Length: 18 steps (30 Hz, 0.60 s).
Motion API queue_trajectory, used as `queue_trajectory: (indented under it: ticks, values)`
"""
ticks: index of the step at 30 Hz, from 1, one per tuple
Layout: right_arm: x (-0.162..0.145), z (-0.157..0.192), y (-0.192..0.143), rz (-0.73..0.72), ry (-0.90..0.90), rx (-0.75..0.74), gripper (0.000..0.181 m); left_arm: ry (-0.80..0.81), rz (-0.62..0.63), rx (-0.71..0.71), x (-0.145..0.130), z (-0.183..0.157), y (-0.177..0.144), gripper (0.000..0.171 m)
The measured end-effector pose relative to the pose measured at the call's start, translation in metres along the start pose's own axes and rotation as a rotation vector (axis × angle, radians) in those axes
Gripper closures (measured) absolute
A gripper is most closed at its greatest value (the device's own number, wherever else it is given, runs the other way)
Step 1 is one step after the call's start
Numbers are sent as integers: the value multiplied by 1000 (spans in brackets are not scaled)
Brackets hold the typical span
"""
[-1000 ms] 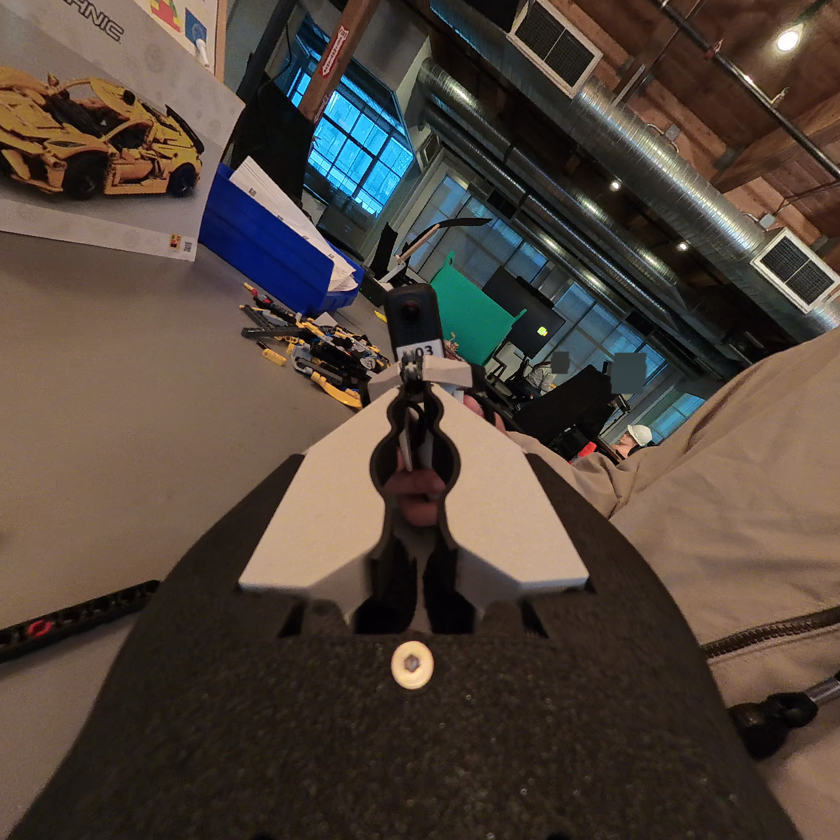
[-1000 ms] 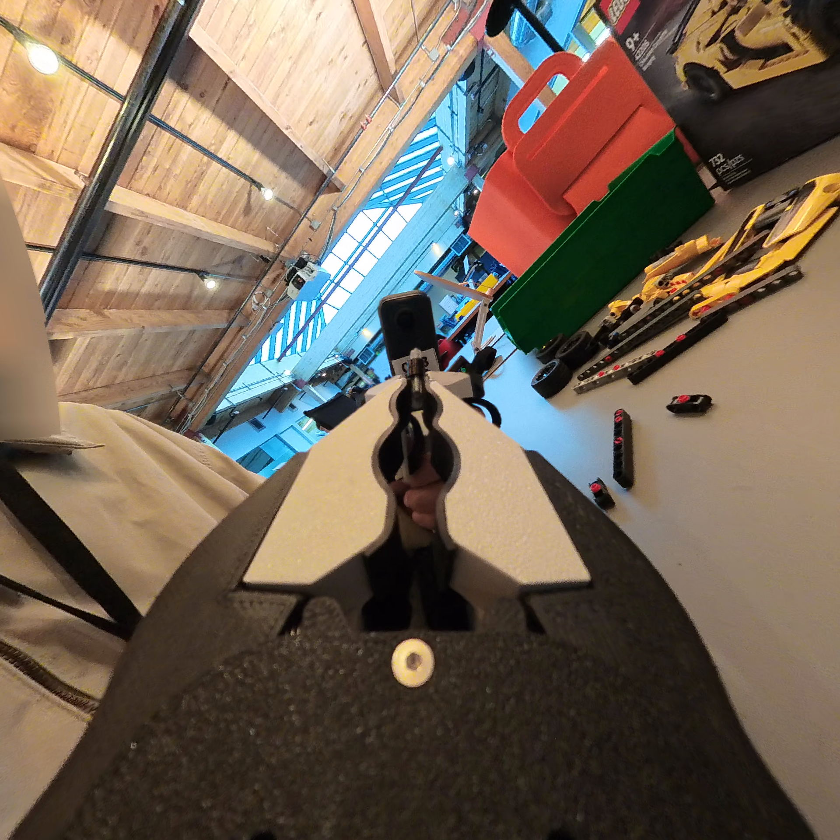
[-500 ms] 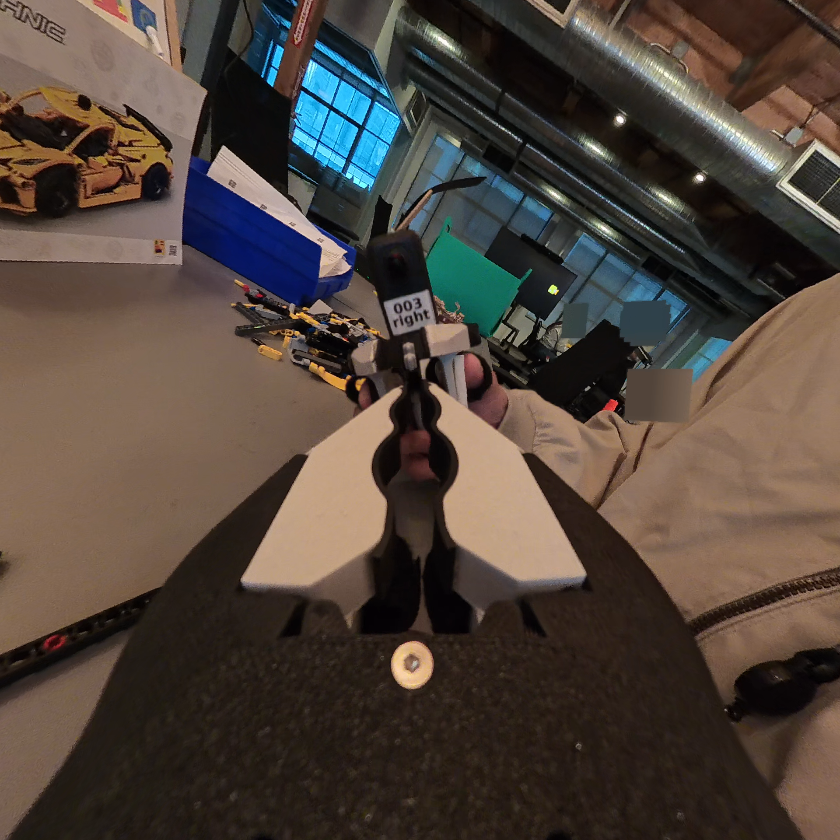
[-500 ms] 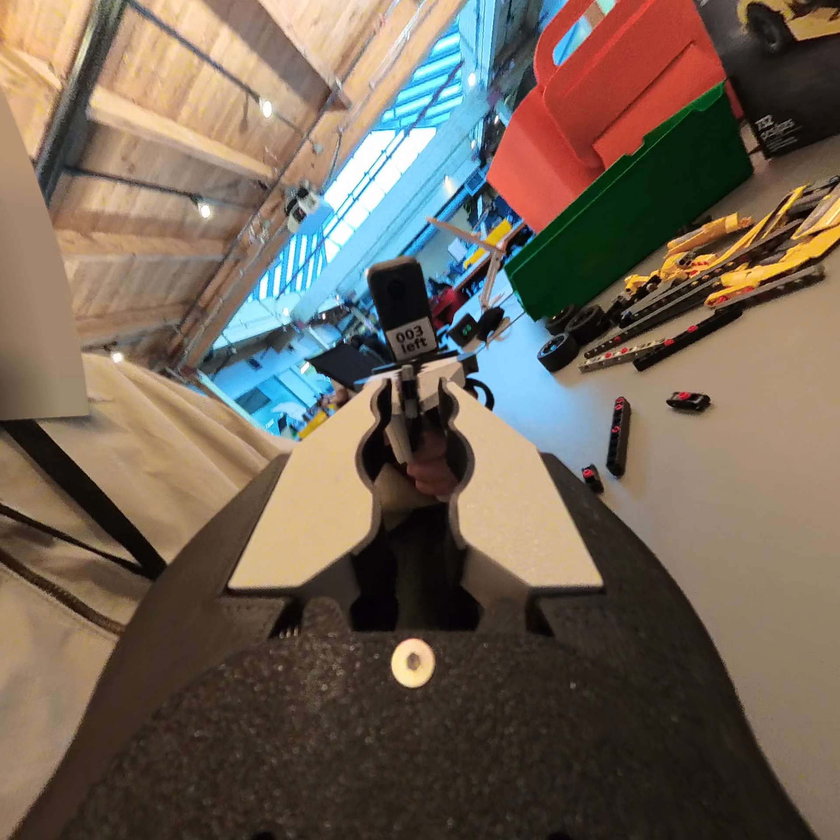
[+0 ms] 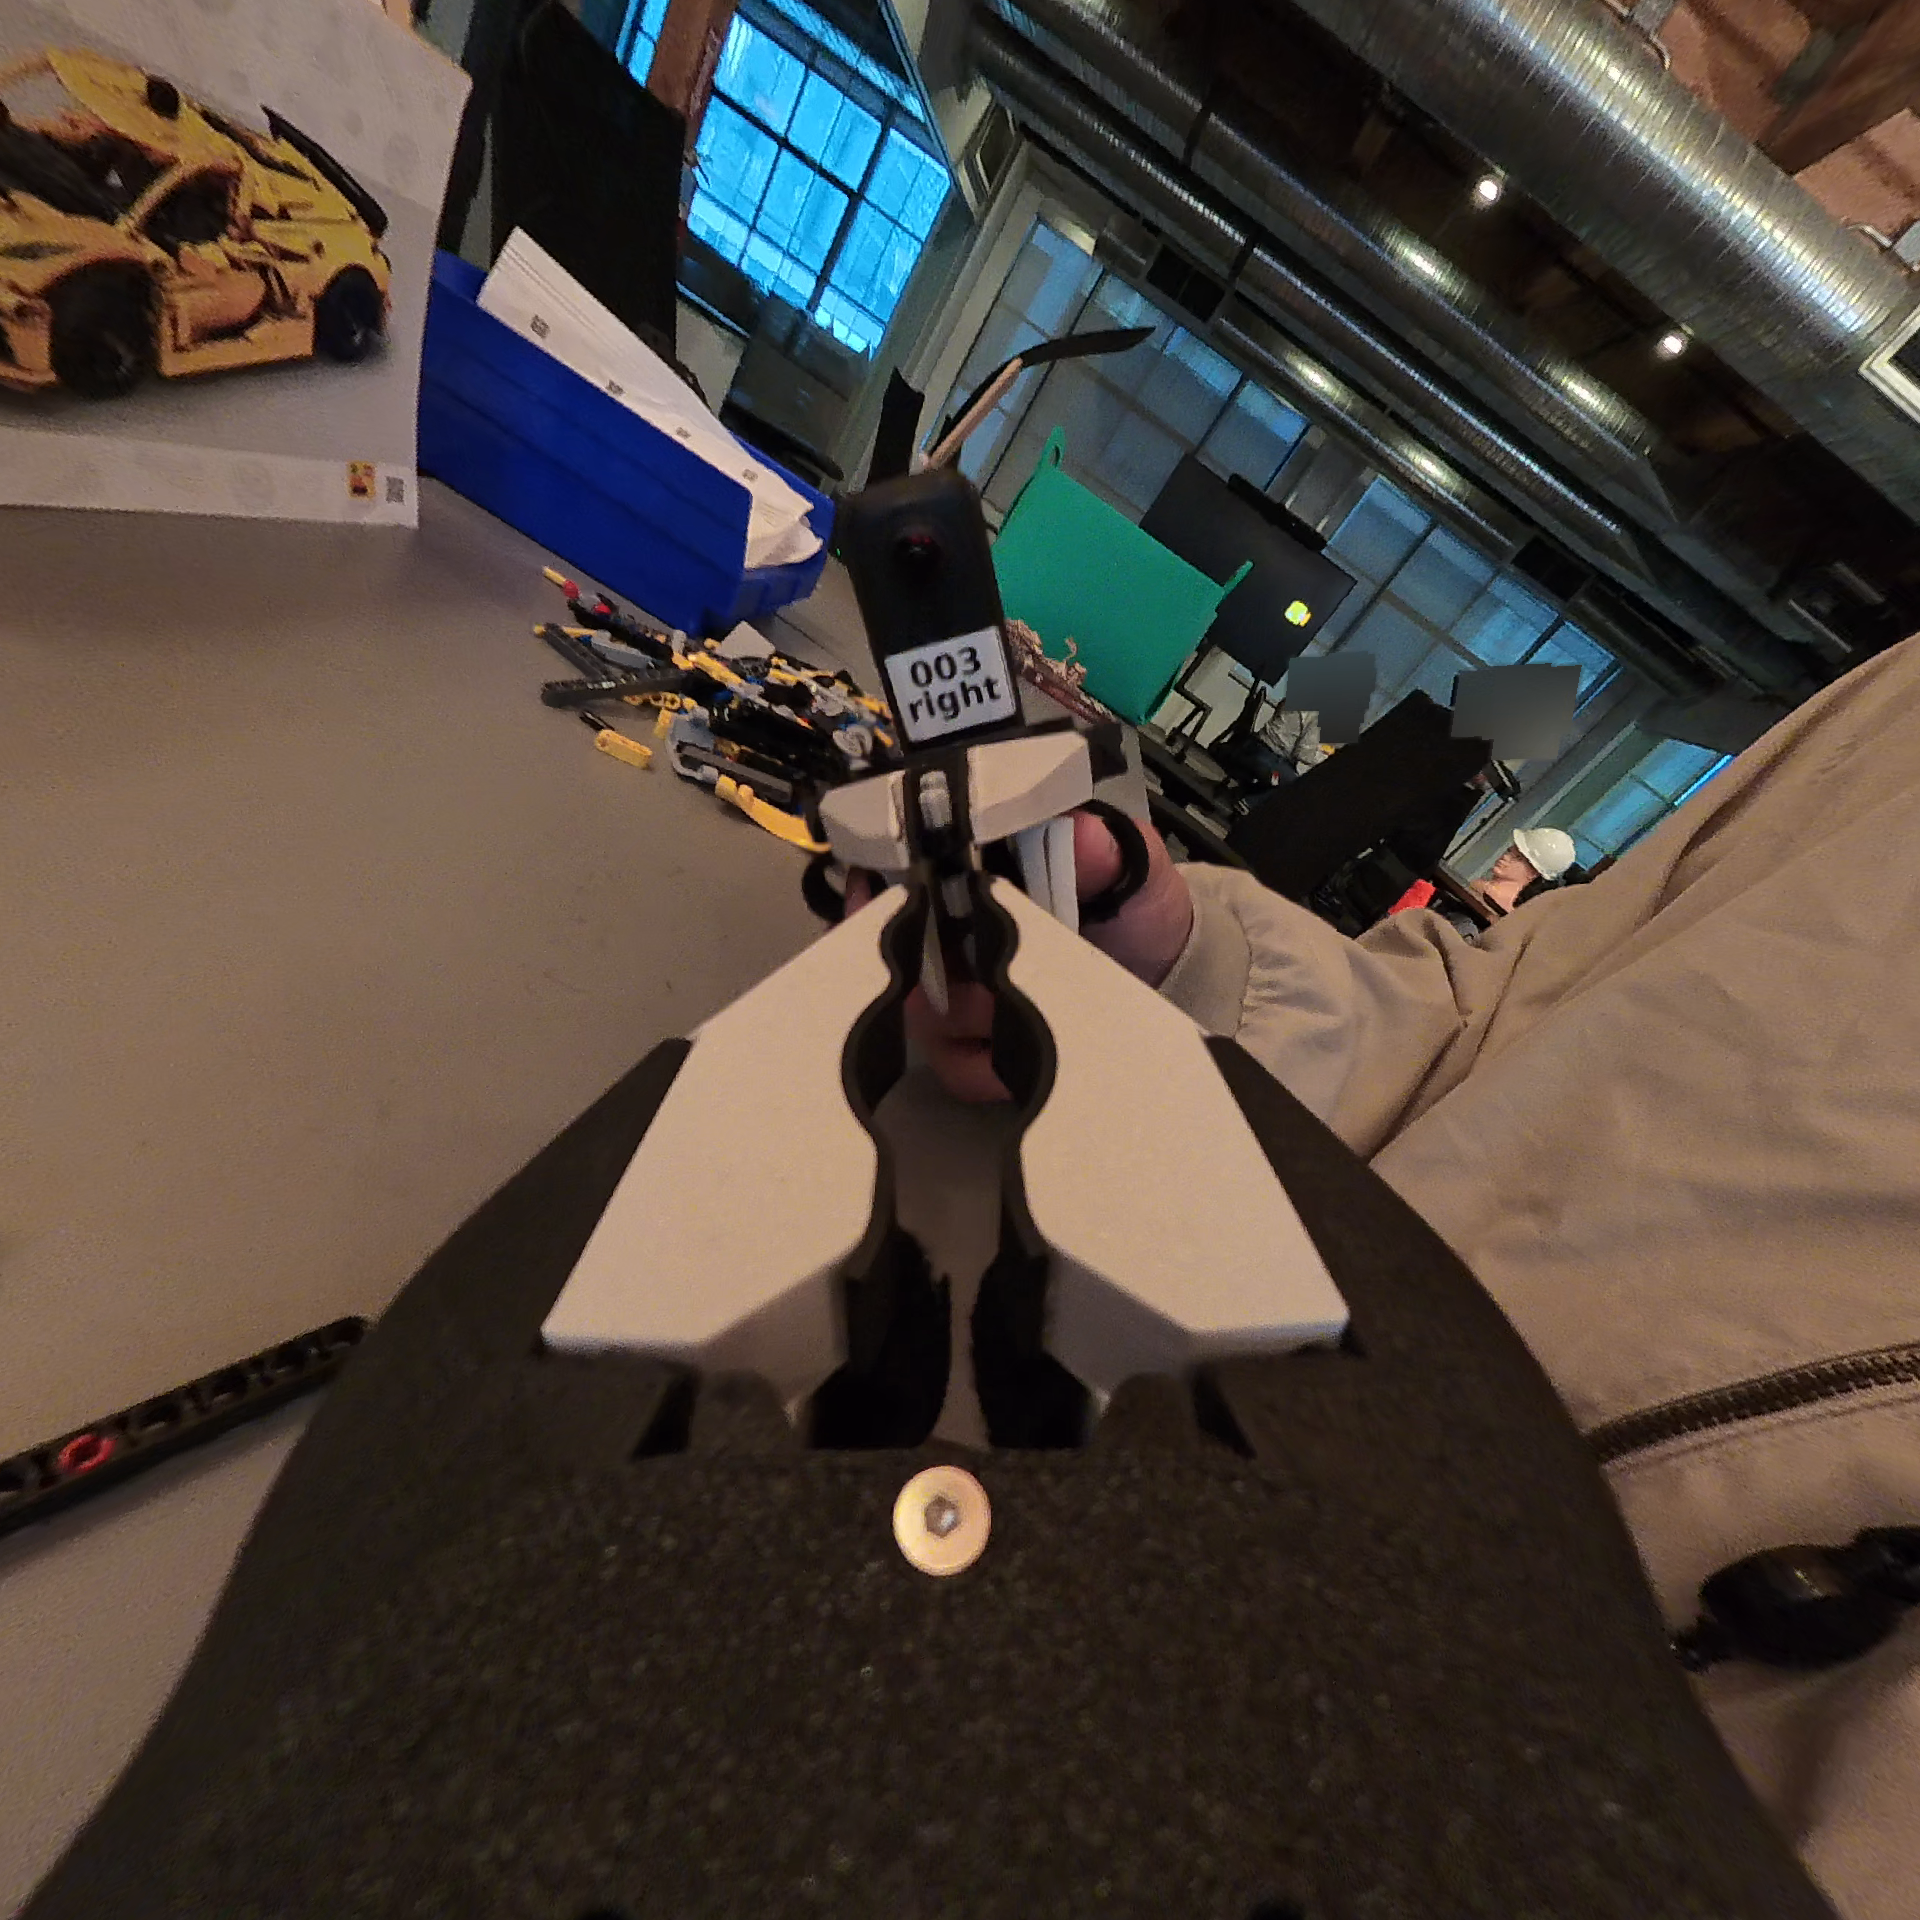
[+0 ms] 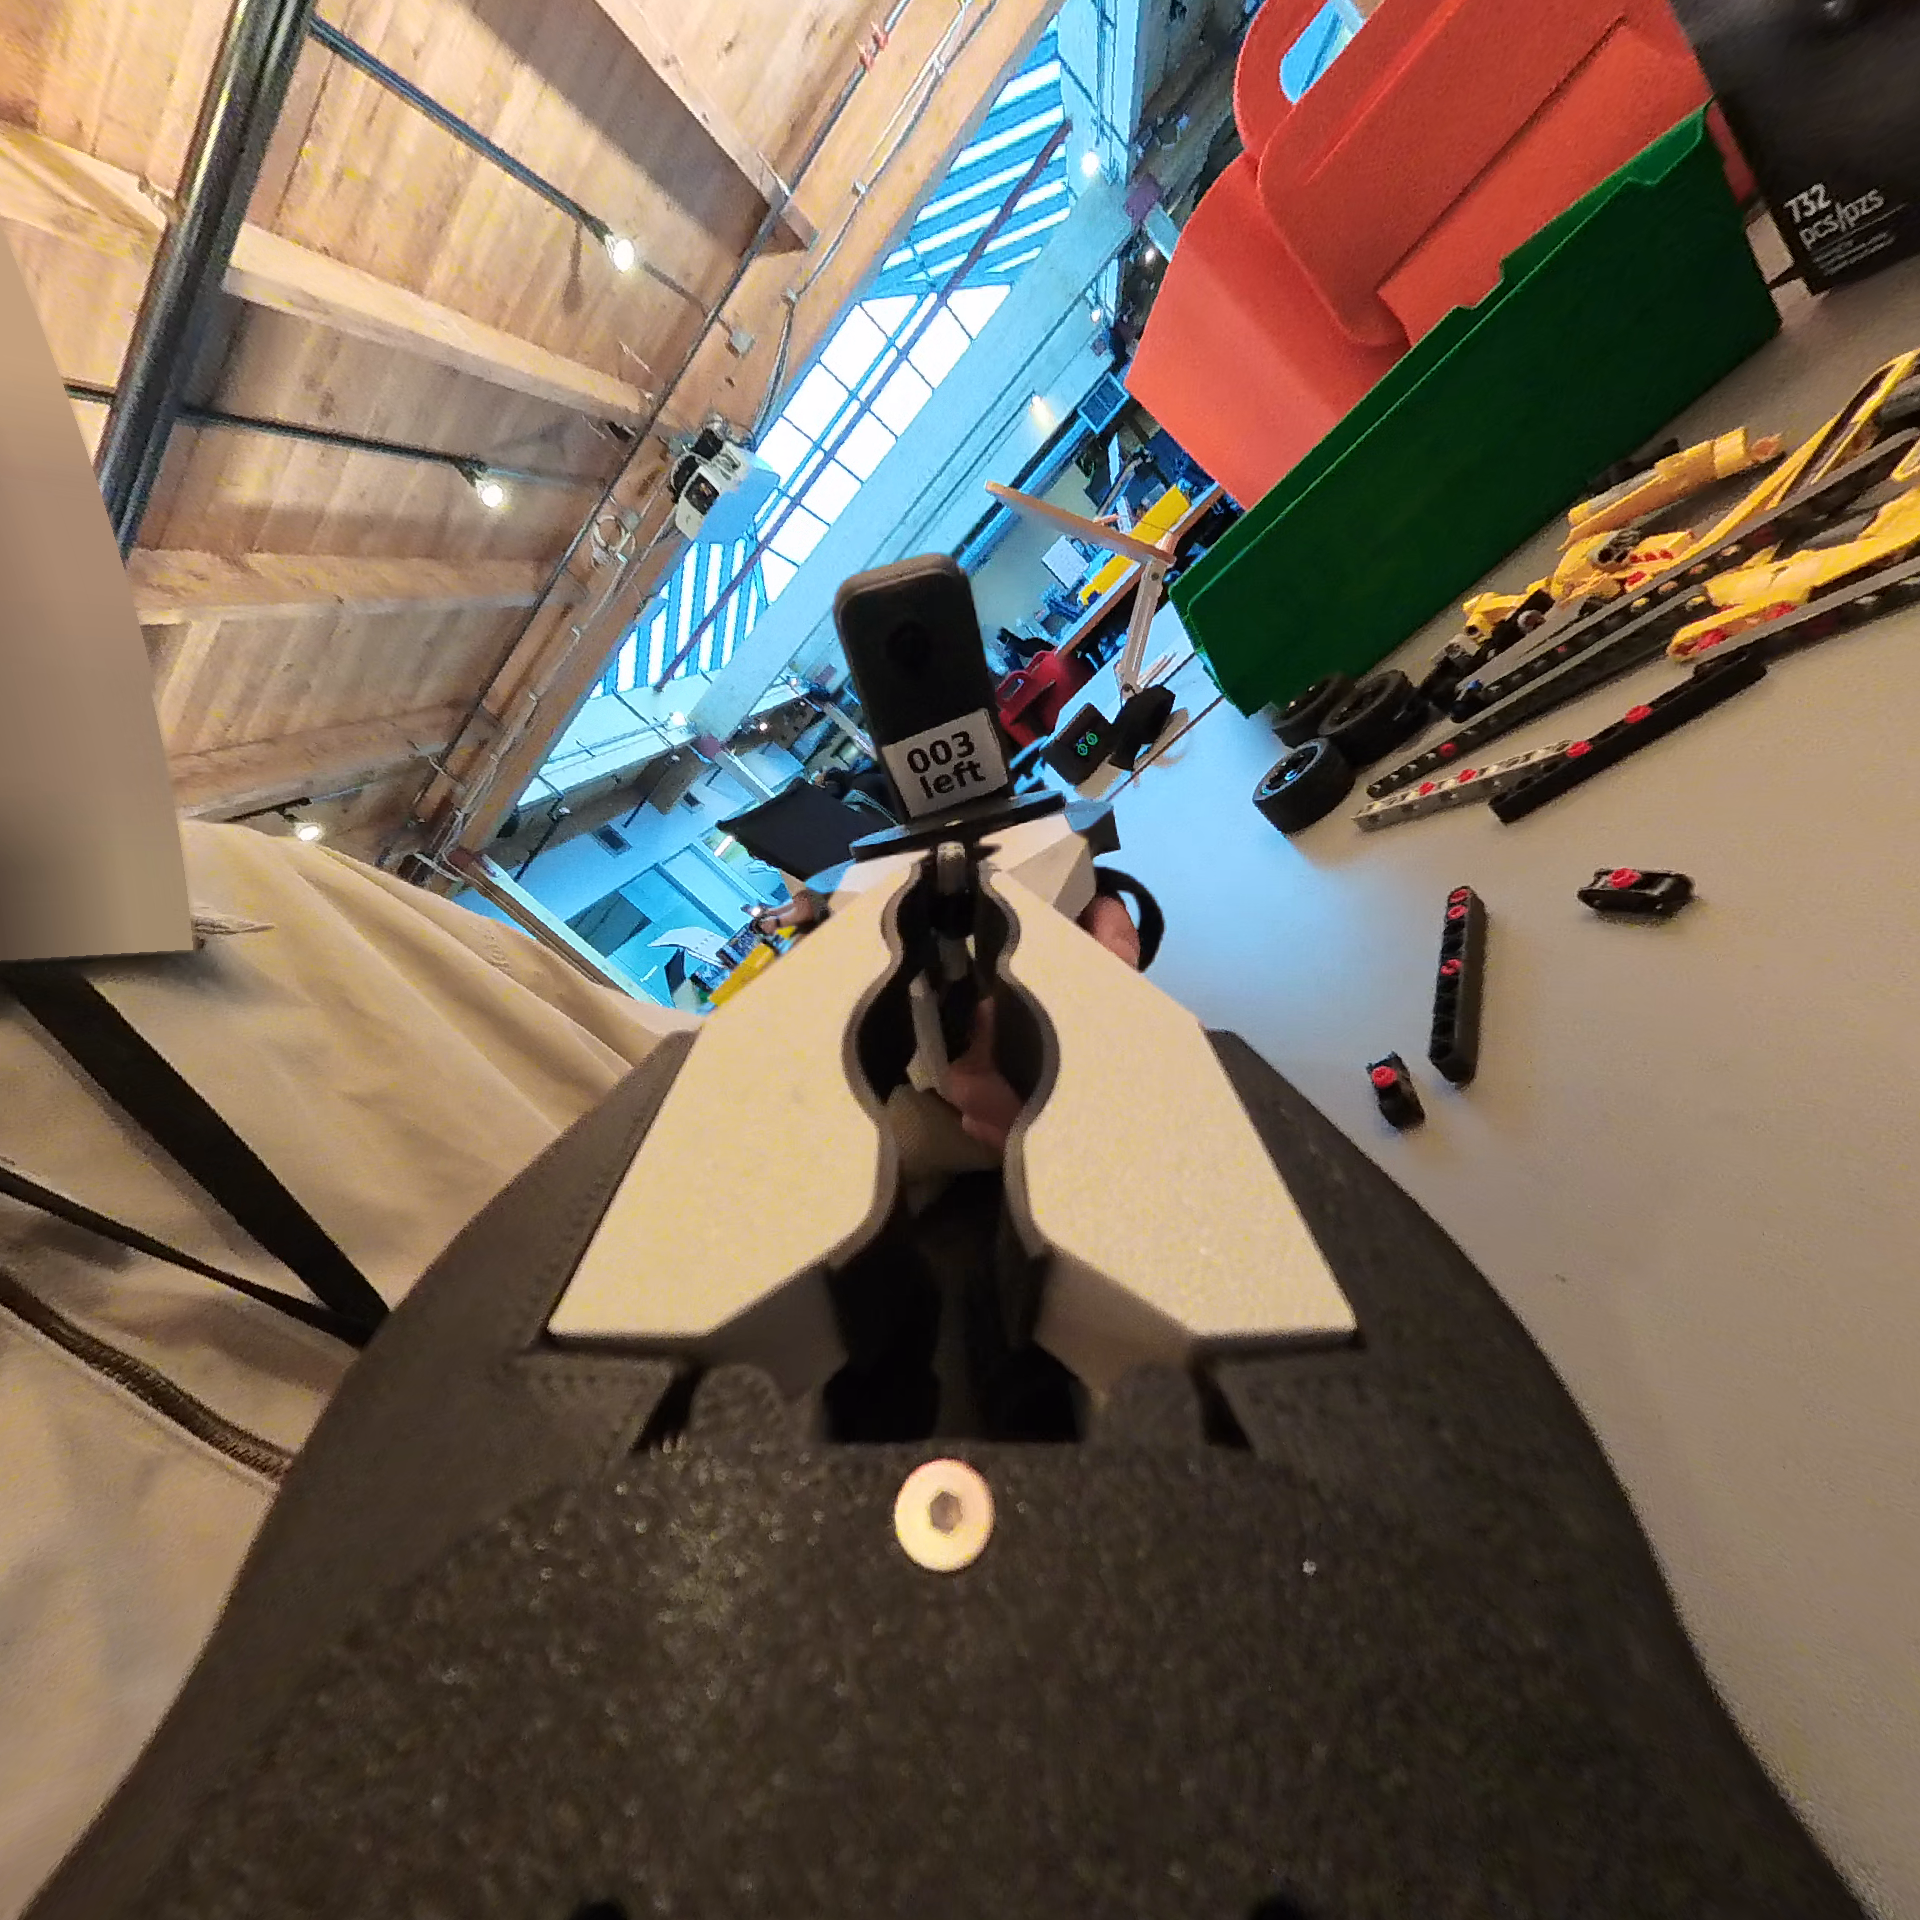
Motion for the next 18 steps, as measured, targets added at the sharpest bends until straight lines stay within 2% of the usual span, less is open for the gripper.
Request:
queue_trajectory:
  ticks: [6, 12, 18]
  values:
    - [0, -3, 0, -41, 16, 7, 175, -94, -65, -23, -3, 5, 1, 168]
    - [0, -21, -6, -131, 164, 19, 177, -74, -14, 87, -5, 11, 5, 168]
    - [0, -24, -3, -181, 195, 58, 177, -50, -28, 103, -2, 11, -1, 168]
Point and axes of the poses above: each gripper's, where its closed fingertips meet, y out along the fingers, x out of its top, z = x × y across the jaws, the point moved 10 cm from there along -y, back along the fingers, and after that the axes turned 10 degrees about y, right-handed, at the moved point
